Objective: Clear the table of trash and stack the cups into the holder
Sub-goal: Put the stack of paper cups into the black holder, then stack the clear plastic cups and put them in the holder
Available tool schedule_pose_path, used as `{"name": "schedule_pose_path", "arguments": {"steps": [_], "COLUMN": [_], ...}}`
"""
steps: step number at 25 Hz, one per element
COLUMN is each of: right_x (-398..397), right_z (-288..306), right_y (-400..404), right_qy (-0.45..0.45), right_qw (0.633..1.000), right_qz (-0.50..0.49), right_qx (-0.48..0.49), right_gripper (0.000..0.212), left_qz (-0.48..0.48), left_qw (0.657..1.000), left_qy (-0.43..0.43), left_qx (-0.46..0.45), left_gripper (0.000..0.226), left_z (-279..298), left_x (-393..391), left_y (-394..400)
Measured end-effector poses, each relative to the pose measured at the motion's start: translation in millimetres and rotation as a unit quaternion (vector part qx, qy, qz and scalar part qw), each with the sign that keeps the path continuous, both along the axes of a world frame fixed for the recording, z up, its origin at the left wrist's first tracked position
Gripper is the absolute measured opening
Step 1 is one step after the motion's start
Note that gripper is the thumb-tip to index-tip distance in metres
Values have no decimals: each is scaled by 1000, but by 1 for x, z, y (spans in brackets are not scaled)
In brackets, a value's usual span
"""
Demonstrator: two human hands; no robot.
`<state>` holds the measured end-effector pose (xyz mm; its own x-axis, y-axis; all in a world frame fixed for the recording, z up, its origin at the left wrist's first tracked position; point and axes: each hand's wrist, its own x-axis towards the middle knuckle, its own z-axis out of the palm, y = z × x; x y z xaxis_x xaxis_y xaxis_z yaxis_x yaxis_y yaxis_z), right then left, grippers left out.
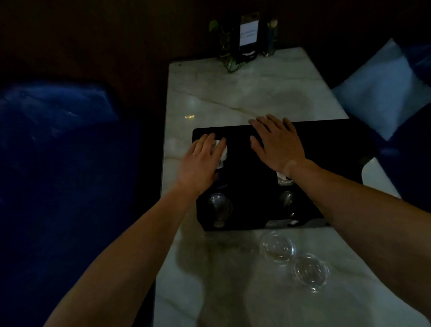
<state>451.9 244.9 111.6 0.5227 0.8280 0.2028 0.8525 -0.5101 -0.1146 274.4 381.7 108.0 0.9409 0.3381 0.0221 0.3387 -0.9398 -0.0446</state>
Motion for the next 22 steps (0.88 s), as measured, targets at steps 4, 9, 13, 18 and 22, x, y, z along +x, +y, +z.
{"name": "schedule_pose_path", "arguments": {"steps": [4, 9, 13, 18, 22], "right_x": [-37, -125, -182, -197, -182], "right_z": [2, -41, -87, -125, -132], "right_y": [-30, -122, -179, -190, -159], "right_qy": [11, 100, 165, 252, 197], "right_qw": [992, 966, 974, 963, 962], "right_qz": [-1, -9, -27, -10, 52], "right_qx": [124, 238, 150, -93, -181], "right_gripper": [43, 35, 32, 51, 60], "left_qz": [35, 147, 183, 235, 131], "left_qw": [987, 943, 939, 926, 962], "left_qy": [-148, -272, -218, -19, 68], "left_qx": [-51, -126, -192, -294, -230], "left_gripper": [67, 59, 52, 72, 74], "left_z": [-14, -61, -102, -128, -132], "left_x": [-44, -123, -173, -184, -174], "left_y": [-29, -92, -135, -138, -115]}}
